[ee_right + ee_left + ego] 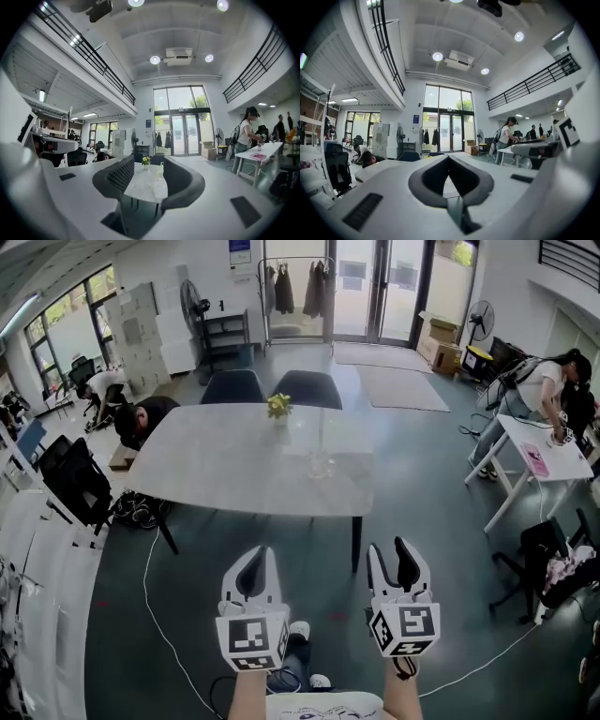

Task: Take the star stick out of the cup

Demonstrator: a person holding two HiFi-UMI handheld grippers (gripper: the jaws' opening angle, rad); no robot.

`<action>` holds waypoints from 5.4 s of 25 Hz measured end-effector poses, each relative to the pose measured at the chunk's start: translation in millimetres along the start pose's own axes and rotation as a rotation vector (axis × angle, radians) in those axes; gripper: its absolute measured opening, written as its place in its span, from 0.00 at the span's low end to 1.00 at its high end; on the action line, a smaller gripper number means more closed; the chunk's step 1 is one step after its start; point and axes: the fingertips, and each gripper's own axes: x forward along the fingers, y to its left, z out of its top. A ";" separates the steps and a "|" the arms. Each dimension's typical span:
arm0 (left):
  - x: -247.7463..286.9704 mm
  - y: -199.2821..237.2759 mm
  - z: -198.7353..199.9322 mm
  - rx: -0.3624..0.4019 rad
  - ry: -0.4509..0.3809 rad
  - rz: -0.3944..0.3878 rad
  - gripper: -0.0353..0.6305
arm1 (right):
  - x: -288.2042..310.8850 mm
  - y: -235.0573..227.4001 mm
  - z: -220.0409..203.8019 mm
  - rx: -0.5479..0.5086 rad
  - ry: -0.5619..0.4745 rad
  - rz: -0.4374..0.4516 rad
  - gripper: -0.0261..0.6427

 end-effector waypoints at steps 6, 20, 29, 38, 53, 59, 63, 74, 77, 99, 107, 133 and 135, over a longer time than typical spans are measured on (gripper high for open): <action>64.4 22.5 7.6 -0.005 -0.013 -0.016 0.05 | 62.3 -8.8 3.0 -0.012 0.003 -0.010 0.32; 187.4 72.2 14.1 0.002 -0.006 -0.079 0.05 | 184.7 -14.2 7.7 -0.002 0.012 -0.059 0.32; 220.9 100.5 0.4 -0.007 0.028 -0.081 0.05 | 225.6 -2.7 -1.8 -0.013 0.049 -0.058 0.32; 252.7 104.7 -14.7 -0.018 0.065 -0.075 0.05 | 254.5 -16.4 -19.6 0.005 0.092 -0.058 0.32; 373.9 111.3 -10.1 -0.009 0.093 0.008 0.05 | 382.8 -76.4 -27.9 0.014 0.119 0.023 0.32; 416.3 110.7 -7.2 0.000 0.113 0.047 0.05 | 431.1 -96.8 -35.1 0.034 0.147 0.070 0.32; 438.8 110.4 -12.6 -0.005 0.130 0.072 0.05 | 456.2 -105.9 -42.7 0.037 0.166 0.103 0.32; 473.7 103.4 -42.6 -0.013 0.210 0.087 0.05 | 490.3 -118.9 -80.6 0.072 0.248 0.149 0.32; 481.1 104.3 -50.4 -0.017 0.226 0.081 0.05 | 496.9 -119.0 -92.0 0.082 0.272 0.149 0.32; 513.0 109.6 -121.6 -0.043 0.375 -0.011 0.05 | 520.1 -100.5 -177.9 0.176 0.444 0.133 0.32; 522.1 114.8 -144.8 -0.055 0.414 -0.023 0.05 | 535.2 -99.8 -201.5 0.198 0.487 0.136 0.32; 541.9 131.9 -169.0 -0.074 0.460 -0.023 0.05 | 574.9 -99.5 -235.3 0.348 0.573 0.185 0.23; 542.8 132.2 -169.6 -0.078 0.460 -0.024 0.05 | 577.3 -98.9 -236.3 0.379 0.573 0.193 0.22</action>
